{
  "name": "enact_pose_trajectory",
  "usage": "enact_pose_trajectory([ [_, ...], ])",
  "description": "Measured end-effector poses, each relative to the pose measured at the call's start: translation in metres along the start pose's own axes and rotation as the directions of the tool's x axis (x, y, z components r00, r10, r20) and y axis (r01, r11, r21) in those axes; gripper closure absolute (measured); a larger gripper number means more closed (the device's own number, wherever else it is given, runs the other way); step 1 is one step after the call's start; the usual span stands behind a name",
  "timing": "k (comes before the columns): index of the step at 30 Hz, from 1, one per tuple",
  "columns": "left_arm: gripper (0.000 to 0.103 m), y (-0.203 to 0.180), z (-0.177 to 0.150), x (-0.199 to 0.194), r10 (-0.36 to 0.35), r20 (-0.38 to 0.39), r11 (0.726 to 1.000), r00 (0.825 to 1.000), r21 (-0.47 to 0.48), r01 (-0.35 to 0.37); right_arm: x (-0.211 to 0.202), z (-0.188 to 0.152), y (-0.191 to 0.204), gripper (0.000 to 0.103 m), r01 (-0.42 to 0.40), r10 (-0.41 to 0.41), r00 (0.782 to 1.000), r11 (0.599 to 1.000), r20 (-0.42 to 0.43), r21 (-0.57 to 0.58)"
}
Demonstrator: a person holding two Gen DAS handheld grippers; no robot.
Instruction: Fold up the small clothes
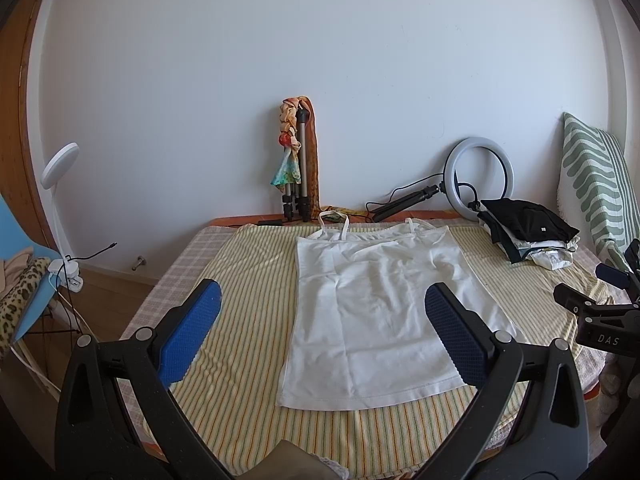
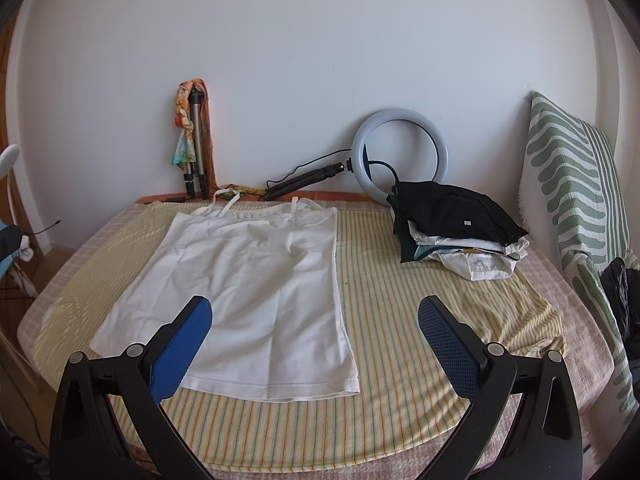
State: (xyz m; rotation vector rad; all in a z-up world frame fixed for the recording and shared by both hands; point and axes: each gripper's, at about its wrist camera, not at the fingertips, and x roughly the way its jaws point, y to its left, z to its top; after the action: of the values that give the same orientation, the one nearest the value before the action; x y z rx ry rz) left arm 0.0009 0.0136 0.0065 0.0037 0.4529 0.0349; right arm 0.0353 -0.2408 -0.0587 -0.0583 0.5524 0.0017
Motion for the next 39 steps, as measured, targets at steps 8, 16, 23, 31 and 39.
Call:
enact_pose_trajectory([
  [8,0.000,0.000,0.000,0.000,0.000,0.000,1.000,1.000,0.002,0.000,0.002,-0.001,-0.003,0.001,-0.003,0.003,1.000,1.000,-0.010,0.012],
  [16,0.000,0.006,0.000,0.001,0.003,-0.003,1.000,1.000,-0.001,-0.003,0.003,0.000,0.000,0.001,-0.001,0.001,1.000,1.000,-0.013,0.005],
  [23,0.000,0.014,-0.005,0.005,0.013,-0.022,1.000,1.000,-0.002,-0.013,0.004,0.001,0.004,0.001,0.000,0.000,1.000,1.000,-0.011,0.004],
  [31,0.000,0.026,-0.016,0.013,0.018,-0.064,0.999,0.998,-0.026,-0.019,0.008,0.007,0.019,0.001,-0.012,0.012,1.000,1.000,-0.006,-0.004],
  [39,0.007,0.040,-0.031,0.028,0.020,-0.113,0.999,0.993,-0.028,-0.023,0.020,0.013,0.039,0.001,-0.040,0.040,0.999,0.999,-0.019,-0.010],
])
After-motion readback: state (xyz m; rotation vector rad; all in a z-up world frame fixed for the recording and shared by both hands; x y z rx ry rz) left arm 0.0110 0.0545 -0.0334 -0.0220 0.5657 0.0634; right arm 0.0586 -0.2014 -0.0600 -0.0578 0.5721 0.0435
